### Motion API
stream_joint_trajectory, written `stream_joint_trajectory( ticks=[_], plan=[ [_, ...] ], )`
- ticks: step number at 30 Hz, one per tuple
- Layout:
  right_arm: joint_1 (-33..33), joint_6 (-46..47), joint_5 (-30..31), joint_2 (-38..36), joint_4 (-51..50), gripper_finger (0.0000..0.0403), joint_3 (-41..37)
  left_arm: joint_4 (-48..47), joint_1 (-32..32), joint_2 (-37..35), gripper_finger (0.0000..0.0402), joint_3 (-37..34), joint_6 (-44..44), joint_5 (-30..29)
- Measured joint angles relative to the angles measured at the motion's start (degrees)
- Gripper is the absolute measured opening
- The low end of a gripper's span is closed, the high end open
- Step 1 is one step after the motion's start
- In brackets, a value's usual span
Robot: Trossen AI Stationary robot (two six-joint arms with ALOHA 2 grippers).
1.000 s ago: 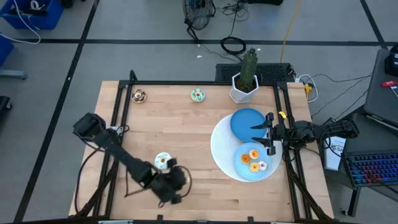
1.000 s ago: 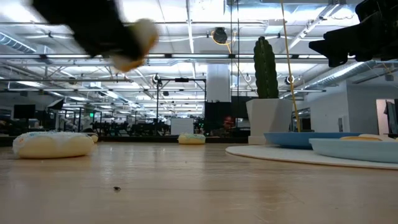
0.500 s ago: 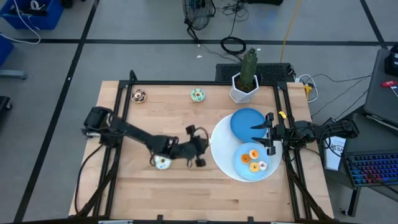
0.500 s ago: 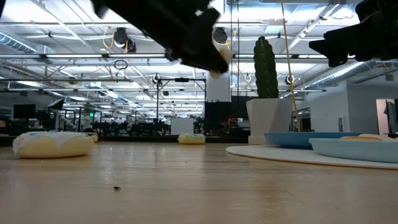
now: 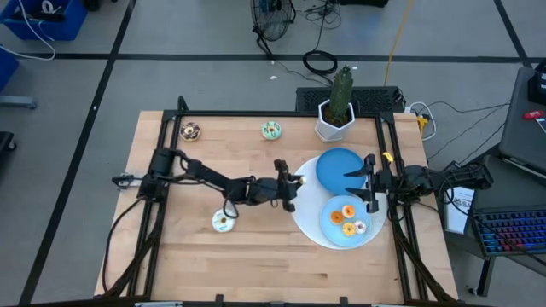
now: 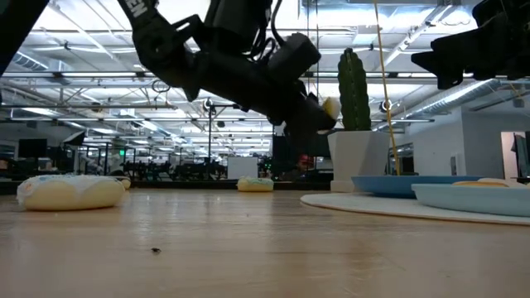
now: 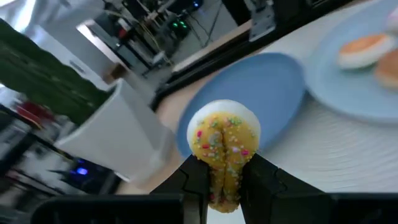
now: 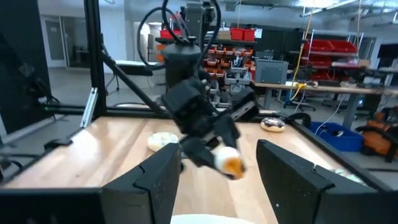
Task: Pick & Place donuts
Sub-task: Put the small yellow donut on the light blue plate
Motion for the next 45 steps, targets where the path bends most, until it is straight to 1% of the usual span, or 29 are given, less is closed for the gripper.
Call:
stream_joint_trajectory(
  ticks=[3, 6, 9, 10, 12, 14, 15, 17, 19, 22, 27, 31, 33, 36, 41, 45],
  plan=[
    [0.0, 3.3, 0.0, 0.0, 0.1, 0.0199, 0.0, -1.3, 1.7, 0.0, 0.0067, 1.1, 3.6, -0.1],
    [0.0, 4.4, 0.1, 0.0, 1.4, 0.0199, 0.0, -3.2, 3.0, 0.0, 0.0067, 3.1, 7.4, -2.5],
    [0.0, 6.3, 2.6, 0.1, 3.0, 0.0199, 0.0, -6.5, 3.9, 0.0, 0.0067, 5.7, 12.1, -4.0],
    [0.0, 9.0, 4.5, 0.6, 3.4, 0.0199, -0.2, -8.1, 4.1, -0.1, 0.0067, 6.5, 13.6, -4.4],
    [0.0, 13.0, 10.8, 2.0, 5.6, 0.0199, -1.5, -11.2, 4.3, 0.0, 0.0067, 8.2, 16.5, -5.4],
    [-0.1, 12.8, 16.9, 4.6, 9.0, 0.0199, -2.8, -13.0, 4.4, 0.0, 0.0067, 9.5, 19.0, -6.7],
    [-0.3, 12.1, 18.8, 6.1, 11.4, 0.0199, -3.3, -13.6, 4.3, 0.0, 0.0067, 10.0, 20.0, -7.3],
    [-0.9, 12.2, 21.3, 9.4, 13.6, 0.0199, -3.5, -14.5, 4.3, -0.1, 0.0067, 10.7, 21.9, -8.1],
    [-1.9, 13.9, 21.8, 13.6, 15.5, 0.0199, -3.5, -15.2, 4.5, -0.1, 0.0067, 11.1, 23.4, -8.0],
    [-3.6, 17.5, 21.3, 20.6, 21.5, 0.0199, -3.6, -15.4, 5.0, -0.1, 0.0067, 11.4, 24.5, -7.6],
    [-5.6, 20.1, 20.4, 33.1, 29.5, 0.0199, -3.0, -16.4, 5.5, -0.1, 0.0067, 11.4, 24.7, -7.6],
    [-7.2, 20.9, 14.9, 42.8, 33.8, 0.0199, -0.6, -17.3, 5.5, -0.1, 0.0067, 11.4, 24.5, -7.6],
    [-8.2, 20.7, 13.8, 47.0, 37.0, 0.0199, 1.2, -17.1, 5.5, -0.1, 0.0067, 11.4, 24.3, -7.6],
    [-10.1, 21.5, 12.5, 53.0, 38.7, 0.0199, 2.9, -17.3, 5.4, -0.1, 0.0067, 11.4, 23.7, -7.6],
    [-13.1, 22.5, 7.4, 62.1, 43.4, 0.0199, 7.0, -18.1, 5.3, -0.1, 0.0067, 11.4, 23.9, -7.6],
    [-14.8, 22.3, 7.0, 67.0, 45.3, 0.0199, 10.4, -18.6, 5.3, -0.1, 0.0067, 11.4, 23.4, -7.6]
  ],
)
